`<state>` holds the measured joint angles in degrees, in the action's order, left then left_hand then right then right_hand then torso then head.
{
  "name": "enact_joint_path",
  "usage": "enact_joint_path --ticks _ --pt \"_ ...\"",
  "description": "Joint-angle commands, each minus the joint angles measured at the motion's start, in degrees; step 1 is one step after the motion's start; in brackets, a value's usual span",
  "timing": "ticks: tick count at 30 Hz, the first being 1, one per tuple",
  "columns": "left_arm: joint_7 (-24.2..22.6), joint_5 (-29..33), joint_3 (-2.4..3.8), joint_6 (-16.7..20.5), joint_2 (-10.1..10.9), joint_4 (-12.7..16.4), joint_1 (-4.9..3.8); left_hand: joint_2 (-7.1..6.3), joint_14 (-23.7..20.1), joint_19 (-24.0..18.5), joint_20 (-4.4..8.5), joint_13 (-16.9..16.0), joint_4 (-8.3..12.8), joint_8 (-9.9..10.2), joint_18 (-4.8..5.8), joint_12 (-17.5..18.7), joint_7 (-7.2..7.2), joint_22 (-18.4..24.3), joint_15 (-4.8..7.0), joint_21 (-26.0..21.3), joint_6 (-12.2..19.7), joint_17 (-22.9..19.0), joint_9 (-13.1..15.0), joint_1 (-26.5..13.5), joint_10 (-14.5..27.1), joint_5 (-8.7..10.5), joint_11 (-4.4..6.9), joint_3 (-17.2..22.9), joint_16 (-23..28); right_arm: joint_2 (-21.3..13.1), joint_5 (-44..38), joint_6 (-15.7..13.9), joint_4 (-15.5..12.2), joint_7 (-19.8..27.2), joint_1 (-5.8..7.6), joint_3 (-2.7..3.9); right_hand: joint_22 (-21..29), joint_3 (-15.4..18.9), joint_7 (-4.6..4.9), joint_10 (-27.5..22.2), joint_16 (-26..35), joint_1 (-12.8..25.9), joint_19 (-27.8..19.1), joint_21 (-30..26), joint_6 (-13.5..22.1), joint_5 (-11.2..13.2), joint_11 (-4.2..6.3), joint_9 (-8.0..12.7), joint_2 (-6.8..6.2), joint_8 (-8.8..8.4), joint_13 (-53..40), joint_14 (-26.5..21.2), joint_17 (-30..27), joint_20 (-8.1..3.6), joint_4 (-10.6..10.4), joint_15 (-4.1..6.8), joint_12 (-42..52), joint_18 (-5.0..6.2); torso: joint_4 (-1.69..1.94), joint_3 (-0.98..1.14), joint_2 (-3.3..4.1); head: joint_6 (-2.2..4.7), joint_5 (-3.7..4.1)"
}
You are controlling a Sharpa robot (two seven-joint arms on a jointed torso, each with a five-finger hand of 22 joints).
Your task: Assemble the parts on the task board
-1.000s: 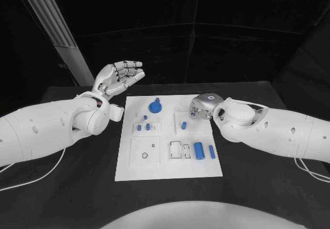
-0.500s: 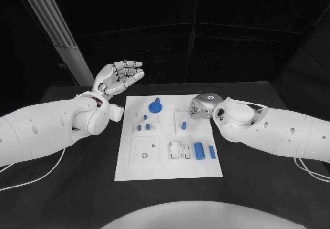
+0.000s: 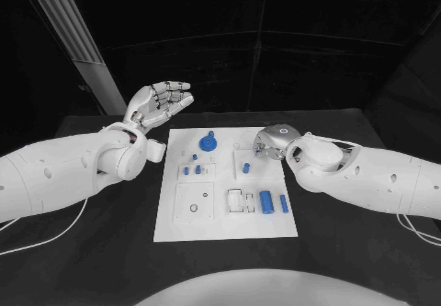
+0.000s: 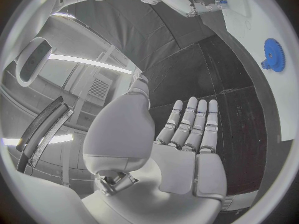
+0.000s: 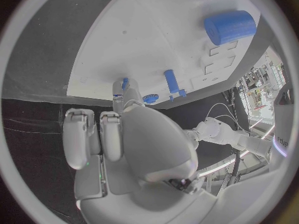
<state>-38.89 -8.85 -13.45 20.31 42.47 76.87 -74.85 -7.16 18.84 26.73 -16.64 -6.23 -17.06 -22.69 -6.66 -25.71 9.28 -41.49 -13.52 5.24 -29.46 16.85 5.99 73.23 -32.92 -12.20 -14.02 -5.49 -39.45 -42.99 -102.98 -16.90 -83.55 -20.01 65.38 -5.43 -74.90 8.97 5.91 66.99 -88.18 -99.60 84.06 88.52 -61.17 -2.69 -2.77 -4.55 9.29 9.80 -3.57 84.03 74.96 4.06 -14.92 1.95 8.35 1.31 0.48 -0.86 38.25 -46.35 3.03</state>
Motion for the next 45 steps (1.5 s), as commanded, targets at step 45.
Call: enact_joint_path --ticks 45 --pt "-11.82 0.18 0.04 -0.62 -0.81 -1.02 0.15 0.96 -0.58 0.58 0.03 0.21 -0.01 -1.03 0.32 -1.12 6.98 0.27 0.03 -0.39 0.96 -0.75 0.03 0.00 0.83 -0.19 -0.07 0.51 -0.86 1.75 -3.56 -11.24 -12.20 10.96 0.84 0.23 -14.86 -1.05 1.01 2.21 0.06 -1.59 5.60 0.86 -1.18 -0.03 -0.93 0.17 -1.09 -0.64 0.12 5.15 10.56 1.21 -0.21 -1.51 -2.35 -1.14 0.11 -0.07 0.04 -1.54 -2.76"
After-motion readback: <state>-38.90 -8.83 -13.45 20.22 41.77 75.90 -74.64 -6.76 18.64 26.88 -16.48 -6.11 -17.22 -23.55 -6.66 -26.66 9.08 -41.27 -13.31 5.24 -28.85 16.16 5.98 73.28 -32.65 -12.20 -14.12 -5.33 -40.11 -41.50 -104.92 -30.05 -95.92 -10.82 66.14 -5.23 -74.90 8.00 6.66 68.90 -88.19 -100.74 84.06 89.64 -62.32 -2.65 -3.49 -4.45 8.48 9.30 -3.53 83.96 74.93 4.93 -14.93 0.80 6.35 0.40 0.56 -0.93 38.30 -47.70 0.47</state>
